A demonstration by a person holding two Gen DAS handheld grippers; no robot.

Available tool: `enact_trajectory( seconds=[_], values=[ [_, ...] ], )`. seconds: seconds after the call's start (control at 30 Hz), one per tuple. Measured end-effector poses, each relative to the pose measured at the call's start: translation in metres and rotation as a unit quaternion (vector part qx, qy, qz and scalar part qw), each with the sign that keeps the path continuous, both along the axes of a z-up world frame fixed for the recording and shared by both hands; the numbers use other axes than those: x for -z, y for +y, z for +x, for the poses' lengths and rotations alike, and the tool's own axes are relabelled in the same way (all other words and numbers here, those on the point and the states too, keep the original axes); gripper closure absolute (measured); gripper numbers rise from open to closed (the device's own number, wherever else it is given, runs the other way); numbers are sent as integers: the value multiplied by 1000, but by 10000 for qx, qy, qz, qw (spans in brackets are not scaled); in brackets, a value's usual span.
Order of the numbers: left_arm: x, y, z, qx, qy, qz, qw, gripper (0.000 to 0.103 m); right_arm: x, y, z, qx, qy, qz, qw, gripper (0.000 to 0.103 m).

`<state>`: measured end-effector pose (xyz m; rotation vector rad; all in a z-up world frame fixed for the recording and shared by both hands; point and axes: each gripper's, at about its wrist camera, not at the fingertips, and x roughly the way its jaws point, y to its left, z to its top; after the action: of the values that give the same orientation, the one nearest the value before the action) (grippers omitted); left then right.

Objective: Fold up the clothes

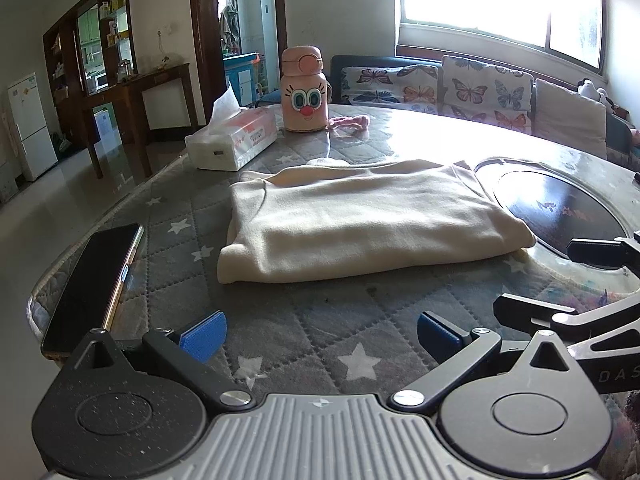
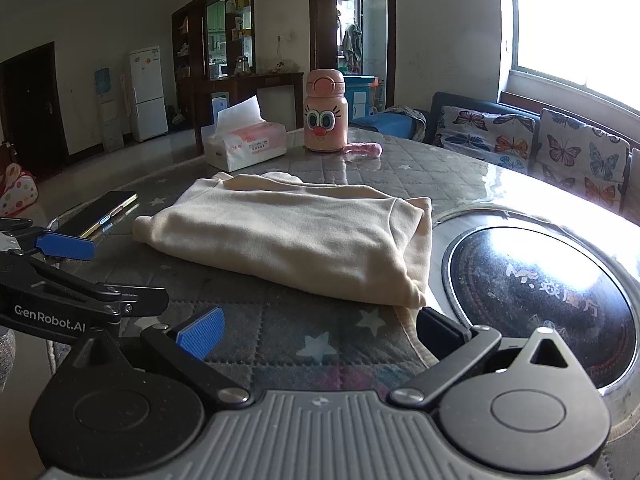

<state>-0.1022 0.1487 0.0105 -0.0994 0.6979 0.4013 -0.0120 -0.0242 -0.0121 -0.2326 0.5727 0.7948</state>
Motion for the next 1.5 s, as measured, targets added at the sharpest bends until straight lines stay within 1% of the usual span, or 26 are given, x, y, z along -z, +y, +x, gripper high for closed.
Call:
enact_trajectory(
  seconds=[0.47, 1.5],
  values=[
    [2, -7, -4, -8, 19, 29, 10000, 0, 1, -7, -8, 34, 72, 90, 9999, 0],
    [-7, -18, -20, 14, -125, 112, 9999, 0, -9, -20, -25, 111, 56, 278, 9995, 0]
  ],
)
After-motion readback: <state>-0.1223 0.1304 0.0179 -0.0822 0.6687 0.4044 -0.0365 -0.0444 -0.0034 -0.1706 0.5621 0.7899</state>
